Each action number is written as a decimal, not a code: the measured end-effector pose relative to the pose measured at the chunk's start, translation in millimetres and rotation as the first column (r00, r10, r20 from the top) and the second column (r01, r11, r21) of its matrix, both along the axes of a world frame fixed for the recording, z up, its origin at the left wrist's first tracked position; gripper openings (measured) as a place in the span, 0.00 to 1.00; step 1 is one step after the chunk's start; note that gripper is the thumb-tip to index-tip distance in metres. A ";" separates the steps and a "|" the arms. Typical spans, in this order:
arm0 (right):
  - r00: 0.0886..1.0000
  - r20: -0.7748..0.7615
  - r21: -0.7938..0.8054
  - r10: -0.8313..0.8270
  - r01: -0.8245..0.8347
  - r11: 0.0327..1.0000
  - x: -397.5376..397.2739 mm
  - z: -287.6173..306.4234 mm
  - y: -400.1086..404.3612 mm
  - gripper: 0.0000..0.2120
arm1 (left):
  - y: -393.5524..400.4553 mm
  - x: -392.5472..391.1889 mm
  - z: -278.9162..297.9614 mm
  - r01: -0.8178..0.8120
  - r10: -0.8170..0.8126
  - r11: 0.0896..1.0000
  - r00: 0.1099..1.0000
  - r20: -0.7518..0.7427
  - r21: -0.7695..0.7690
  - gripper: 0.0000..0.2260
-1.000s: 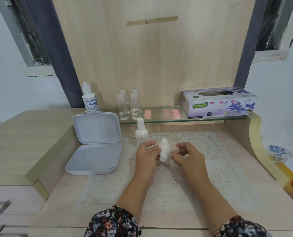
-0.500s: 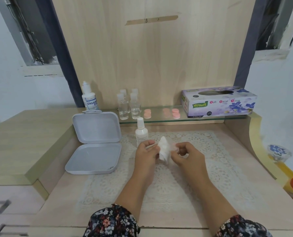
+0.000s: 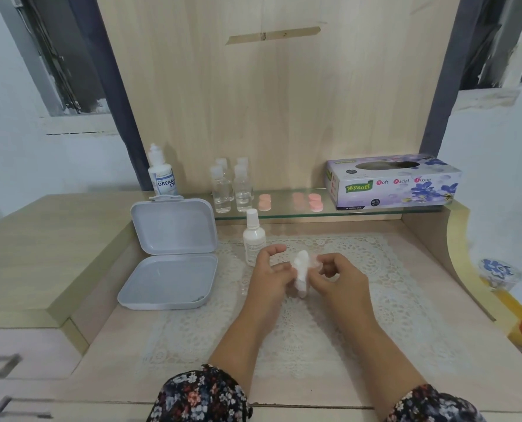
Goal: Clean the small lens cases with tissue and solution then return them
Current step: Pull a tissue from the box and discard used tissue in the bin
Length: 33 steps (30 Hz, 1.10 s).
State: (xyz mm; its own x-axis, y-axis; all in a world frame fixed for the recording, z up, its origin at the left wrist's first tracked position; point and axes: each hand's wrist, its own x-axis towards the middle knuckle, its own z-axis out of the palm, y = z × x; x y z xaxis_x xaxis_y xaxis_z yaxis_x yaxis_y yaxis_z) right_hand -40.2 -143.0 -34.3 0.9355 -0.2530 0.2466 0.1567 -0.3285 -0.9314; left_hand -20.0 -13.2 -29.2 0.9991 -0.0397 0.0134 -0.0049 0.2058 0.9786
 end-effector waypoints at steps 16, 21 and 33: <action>0.928 -0.167 0.681 0.332 -0.135 0.720 1.1 12.0 2.0 0.24 | 5.4 -5.1 7.1 -0.048 0.049 0.999 0.990 0.130 -0.015 0.12; 0.891 -0.111 0.810 0.441 -0.176 0.560 -0.3 18.4 0.5 0.16 | 4.8 -4.7 7.3 -0.019 0.024 0.999 0.989 0.148 -0.030 0.11; 0.925 -0.013 0.833 0.379 -0.200 0.516 3.6 15.7 -4.7 0.11 | 3.5 -5.0 1.8 0.040 -0.050 0.996 0.989 0.142 0.075 0.12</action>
